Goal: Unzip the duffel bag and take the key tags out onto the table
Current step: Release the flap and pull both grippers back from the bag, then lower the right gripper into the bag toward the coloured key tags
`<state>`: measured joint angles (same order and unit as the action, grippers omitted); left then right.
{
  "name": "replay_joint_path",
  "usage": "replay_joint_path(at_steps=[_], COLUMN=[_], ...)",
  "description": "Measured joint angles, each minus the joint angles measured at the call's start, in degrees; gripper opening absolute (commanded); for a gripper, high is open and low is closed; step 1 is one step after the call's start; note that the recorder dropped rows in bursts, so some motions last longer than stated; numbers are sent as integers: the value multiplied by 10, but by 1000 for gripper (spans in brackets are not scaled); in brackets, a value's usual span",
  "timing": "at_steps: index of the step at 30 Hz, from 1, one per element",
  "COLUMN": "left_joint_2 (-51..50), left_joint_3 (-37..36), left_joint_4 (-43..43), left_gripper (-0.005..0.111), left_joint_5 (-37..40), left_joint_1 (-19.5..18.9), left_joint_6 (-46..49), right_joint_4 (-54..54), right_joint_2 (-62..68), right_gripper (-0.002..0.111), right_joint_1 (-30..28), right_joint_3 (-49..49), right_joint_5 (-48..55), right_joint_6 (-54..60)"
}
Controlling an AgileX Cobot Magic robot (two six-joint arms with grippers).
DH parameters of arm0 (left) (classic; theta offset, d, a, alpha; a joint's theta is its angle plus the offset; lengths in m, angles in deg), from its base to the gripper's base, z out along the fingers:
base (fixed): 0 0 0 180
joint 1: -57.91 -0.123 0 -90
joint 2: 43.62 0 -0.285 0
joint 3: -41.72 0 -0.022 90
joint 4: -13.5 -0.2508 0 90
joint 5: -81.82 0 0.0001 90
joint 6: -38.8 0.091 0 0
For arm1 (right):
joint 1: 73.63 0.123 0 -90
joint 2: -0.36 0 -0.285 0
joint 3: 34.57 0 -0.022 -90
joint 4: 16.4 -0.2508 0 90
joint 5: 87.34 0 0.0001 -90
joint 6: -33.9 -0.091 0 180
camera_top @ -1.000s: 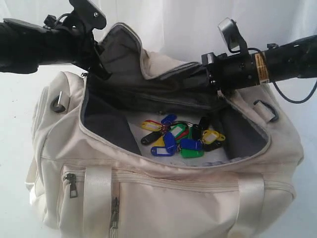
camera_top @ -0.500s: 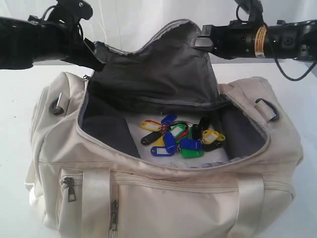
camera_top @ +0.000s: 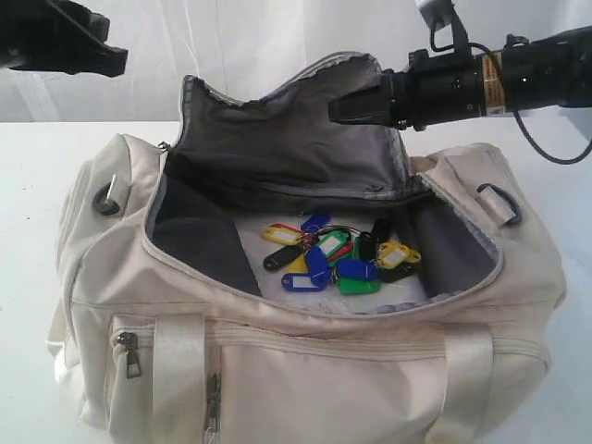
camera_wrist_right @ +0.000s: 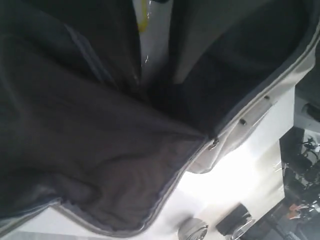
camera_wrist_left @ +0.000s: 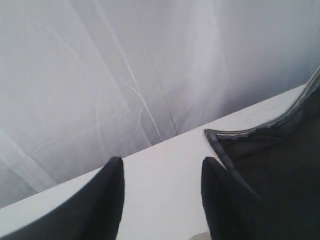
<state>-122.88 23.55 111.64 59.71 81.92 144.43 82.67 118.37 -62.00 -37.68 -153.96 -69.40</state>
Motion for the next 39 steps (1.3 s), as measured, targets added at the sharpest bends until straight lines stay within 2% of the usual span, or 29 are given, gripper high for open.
replay_joint_path(at_steps=[2, 3, 6, 10, 15, 20, 23, 25, 30, 36, 39], left_joint_2=[64, 108, 189, 295, 382, 423, 437, 446, 464, 471, 471], left_joint_3=[-30, -49, -87, -147, -211, -241, -244, -245, -245, -247, -260], left_joint_4=[4, 5, 5, 6, 6, 6, 6, 6, 6, 6, 6], left_gripper=[52, 52, 52, 51, 48, 48, 48, 48, 48, 48, 48], left_joint_5=[19, 46, 117, 244, 384, 404, 405, 407, 407, 407, 408], left_joint_1=[0, 0, 0, 0, 0, 0, 0, 0, 0, 0, 0], left_joint_6=[3, -1, -17, -53, -62, -72, -81, -86, -92, -113, -138], right_joint_4=[7, 8, 9, 12, 13, 13, 13, 13, 13, 13, 11], right_joint_2=[-6, -8, -9, -9, -9, -9, -7, -4, 7, 8, 8], right_gripper=[54, 56, 56, 55, 46, 35, 35, 38, 57, 59, 60], right_joint_1=[0, 2, 13, 43, 68, 103, 138, 163, 197, 197, 196], right_joint_3=[2, 2, 6, 31, 47, 48, 48, 48, 49, 51, 67], right_joint_5=[-19, -26, -28, -11, 35, 106, 151, 160, 174, 188, 210], right_joint_6=[-5, -5, 3, 102, 205, 205, 197, 195, 188, 181, 220])
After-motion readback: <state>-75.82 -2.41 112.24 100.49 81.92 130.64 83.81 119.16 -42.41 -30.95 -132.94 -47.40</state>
